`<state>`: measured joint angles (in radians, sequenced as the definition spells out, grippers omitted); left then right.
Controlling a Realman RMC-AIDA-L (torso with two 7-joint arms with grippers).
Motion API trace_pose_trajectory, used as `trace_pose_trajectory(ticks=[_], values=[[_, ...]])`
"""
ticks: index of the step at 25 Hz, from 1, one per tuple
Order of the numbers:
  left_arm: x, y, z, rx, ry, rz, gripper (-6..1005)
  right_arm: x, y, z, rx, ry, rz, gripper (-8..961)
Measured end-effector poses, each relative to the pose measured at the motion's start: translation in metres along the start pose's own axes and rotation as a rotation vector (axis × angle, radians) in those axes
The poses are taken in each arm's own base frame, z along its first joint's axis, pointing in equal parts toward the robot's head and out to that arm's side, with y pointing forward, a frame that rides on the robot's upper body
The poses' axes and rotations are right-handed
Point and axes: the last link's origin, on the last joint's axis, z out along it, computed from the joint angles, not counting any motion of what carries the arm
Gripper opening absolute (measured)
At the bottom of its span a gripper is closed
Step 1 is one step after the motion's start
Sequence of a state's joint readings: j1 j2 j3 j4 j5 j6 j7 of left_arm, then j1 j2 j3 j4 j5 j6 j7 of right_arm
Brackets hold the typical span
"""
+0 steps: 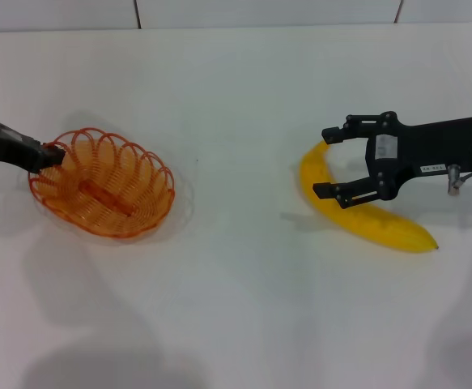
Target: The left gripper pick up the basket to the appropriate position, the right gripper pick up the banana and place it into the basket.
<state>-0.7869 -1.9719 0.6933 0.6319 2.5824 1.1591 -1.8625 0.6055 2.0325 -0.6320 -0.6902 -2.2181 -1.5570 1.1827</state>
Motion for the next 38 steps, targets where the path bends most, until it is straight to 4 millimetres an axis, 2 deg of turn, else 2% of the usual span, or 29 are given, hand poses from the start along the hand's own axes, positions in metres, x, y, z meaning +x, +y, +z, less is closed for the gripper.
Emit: trace_pose_trajectory(ticks=[7, 13, 22, 30, 38], values=[[0.004, -0.001, -0.009, -0.016, 0.020, 0.002, 88, 0.002, 0.001, -0.001, 0.002, 0.002, 0.007, 902], [0.017, 0.012, -0.020, -0.114, 0.073, 0.012, 83, 0.002, 0.001, -0.002, 0.003, 0.002, 0.008, 902], [0.042, 0.024, -0.018, -0.173, 0.179, -0.023, 70, -0.002, -0.001, -0.001, -0.003, 0.000, 0.016, 902], [0.036, 0.020, -0.008, -0.151, 0.276, -0.196, 67, -0.003, 0.000, 0.000, -0.013, 0.003, 0.012, 902], [0.028, 0.029, 0.009, -0.171, 0.332, -0.326, 67, -0.006, -0.001, 0.001, -0.021, 0.008, 0.013, 902]])
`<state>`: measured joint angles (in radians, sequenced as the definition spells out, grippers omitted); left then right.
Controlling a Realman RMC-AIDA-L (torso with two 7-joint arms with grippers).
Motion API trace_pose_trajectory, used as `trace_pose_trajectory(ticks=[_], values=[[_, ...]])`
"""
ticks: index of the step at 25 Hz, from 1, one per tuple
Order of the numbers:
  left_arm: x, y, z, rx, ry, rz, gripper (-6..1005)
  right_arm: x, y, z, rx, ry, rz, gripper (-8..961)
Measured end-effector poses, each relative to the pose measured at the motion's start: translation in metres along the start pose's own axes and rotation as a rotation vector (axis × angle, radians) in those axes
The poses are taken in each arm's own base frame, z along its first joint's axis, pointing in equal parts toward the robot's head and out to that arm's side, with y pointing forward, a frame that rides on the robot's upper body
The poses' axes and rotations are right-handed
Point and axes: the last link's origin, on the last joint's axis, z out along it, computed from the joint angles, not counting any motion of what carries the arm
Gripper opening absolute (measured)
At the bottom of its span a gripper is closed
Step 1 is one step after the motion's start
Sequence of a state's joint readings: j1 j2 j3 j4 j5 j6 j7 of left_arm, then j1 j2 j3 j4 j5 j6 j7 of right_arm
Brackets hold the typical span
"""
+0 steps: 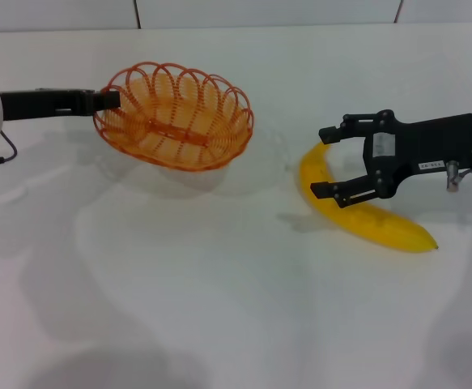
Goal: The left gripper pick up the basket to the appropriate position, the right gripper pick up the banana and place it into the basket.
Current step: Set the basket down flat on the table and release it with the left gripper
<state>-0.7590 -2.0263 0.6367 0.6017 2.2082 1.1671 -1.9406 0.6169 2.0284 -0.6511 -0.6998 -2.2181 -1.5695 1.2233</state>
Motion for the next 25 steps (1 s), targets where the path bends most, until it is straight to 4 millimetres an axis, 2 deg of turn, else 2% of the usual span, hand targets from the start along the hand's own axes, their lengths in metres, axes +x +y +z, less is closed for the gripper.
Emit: trace_pose_trajectory(ticks=[15, 25], values=[[-0.032, -0.013, 0.010, 0.074, -0.022, -0.120, 92, -0.007, -0.002, 0.004, -0.022, 0.020, 0.002, 901], [-0.036, -0.013, 0.013, 0.083, -0.032, -0.123, 117, -0.007, -0.001, 0.006, -0.026, 0.017, 0.001, 901]])
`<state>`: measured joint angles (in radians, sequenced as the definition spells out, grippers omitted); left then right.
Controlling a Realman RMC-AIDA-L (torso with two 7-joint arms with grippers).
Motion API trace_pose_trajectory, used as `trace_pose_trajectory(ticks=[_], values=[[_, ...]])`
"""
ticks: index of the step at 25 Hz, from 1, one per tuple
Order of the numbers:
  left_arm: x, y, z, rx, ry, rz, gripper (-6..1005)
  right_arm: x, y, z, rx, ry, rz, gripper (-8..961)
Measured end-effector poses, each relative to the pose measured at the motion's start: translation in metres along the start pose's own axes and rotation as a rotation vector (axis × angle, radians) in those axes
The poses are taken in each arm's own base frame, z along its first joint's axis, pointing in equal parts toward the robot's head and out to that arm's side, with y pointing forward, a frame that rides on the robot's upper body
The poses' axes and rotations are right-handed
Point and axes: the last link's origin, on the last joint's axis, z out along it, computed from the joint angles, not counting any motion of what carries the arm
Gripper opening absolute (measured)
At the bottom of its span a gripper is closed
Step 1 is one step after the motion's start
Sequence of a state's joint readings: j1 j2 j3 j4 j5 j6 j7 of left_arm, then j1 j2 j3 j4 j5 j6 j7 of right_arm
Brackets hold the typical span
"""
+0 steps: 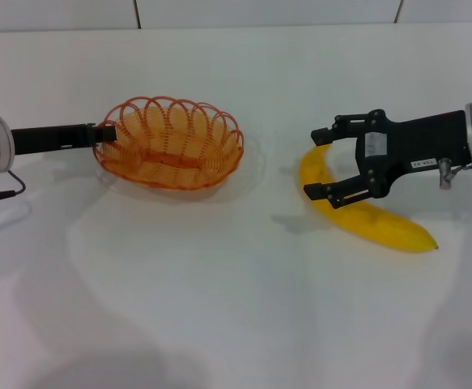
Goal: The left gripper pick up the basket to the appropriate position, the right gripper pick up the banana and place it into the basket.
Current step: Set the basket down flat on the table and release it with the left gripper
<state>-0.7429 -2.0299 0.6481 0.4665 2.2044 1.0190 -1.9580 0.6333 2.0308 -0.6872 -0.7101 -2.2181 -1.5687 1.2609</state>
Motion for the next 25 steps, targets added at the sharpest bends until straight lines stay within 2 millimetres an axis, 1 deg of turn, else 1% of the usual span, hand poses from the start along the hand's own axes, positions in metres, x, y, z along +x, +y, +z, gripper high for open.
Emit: trace_pose_trajectory(ticks=[5, 9, 17, 25], values=[[-0.0060, 0.0002, 0.0023, -0.004, -0.009, -0.015, 130, -0.0001, 0.0000, 0.0003, 0.000, -0.001, 0.002, 901], [-0.0072, -0.0019, 0.0039, 0.014, -0.008, -0.018, 140, 0.0003, 0.0000, 0.0007, 0.001, -0.002, 0.004, 901], [-0.0056, -0.0026, 0.0043, 0.020, 0.003, -0.024, 161, 0.0006, 0.0003, 0.0015, 0.001, -0.002, 0.003, 901], [-0.0034, -0.0009, 0.0046, 0.008, 0.025, 0.005, 181, 0.0009, 0.0002, 0.0014, 0.003, -0.002, 0.003, 900]])
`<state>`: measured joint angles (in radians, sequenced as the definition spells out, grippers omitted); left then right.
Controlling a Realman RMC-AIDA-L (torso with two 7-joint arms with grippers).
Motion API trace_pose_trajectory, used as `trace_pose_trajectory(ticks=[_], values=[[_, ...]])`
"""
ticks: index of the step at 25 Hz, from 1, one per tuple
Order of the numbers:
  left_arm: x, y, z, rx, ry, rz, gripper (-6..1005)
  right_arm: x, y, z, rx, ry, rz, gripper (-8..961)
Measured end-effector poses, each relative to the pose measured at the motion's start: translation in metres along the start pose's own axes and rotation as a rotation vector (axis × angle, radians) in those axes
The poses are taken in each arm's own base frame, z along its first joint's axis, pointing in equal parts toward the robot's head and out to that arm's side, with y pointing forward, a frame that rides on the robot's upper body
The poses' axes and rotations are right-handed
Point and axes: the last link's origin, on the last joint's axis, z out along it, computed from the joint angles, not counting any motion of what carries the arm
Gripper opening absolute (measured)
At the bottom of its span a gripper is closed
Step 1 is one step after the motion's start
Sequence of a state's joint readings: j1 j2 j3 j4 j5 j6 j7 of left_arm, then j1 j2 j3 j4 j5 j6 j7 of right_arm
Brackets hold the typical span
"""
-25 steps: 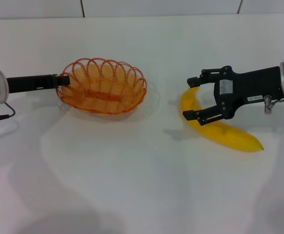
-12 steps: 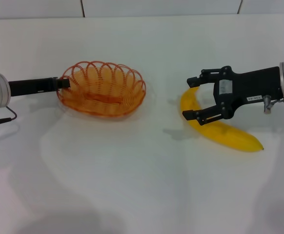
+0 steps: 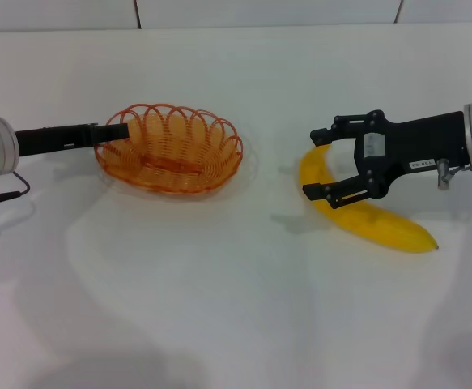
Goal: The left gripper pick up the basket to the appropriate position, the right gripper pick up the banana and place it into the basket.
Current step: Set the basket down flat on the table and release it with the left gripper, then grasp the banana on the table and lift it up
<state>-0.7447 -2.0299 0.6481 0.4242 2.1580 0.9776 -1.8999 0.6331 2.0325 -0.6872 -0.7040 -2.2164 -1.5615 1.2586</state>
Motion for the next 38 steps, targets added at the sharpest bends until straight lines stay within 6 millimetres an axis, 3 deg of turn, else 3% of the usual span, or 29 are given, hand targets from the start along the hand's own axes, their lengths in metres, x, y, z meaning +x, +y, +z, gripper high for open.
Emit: trace_pose_trajectory(ticks=[8, 13, 20, 28, 38], values=[[-0.001, 0.005, 0.000, -0.039, 0.014, 0.088, 568, 0.003, 0.001, -0.001, 0.002, 0.002, 0.004, 900], [0.000, 0.009, -0.008, -0.092, 0.117, 0.216, 651, 0.003, 0.001, -0.001, 0.002, 0.001, -0.004, 900], [-0.007, 0.005, -0.027, -0.115, 0.213, 0.338, 641, 0.003, 0.002, 0.000, 0.000, -0.003, -0.009, 900], [-0.040, 0.001, -0.050, -0.148, 0.250, 0.518, 636, 0.005, 0.002, 0.005, 0.015, -0.006, 0.002, 900], [-0.082, -0.007, -0.103, -0.206, 0.265, 0.596, 636, 0.002, -0.001, 0.007, 0.045, -0.039, 0.001, 899]])
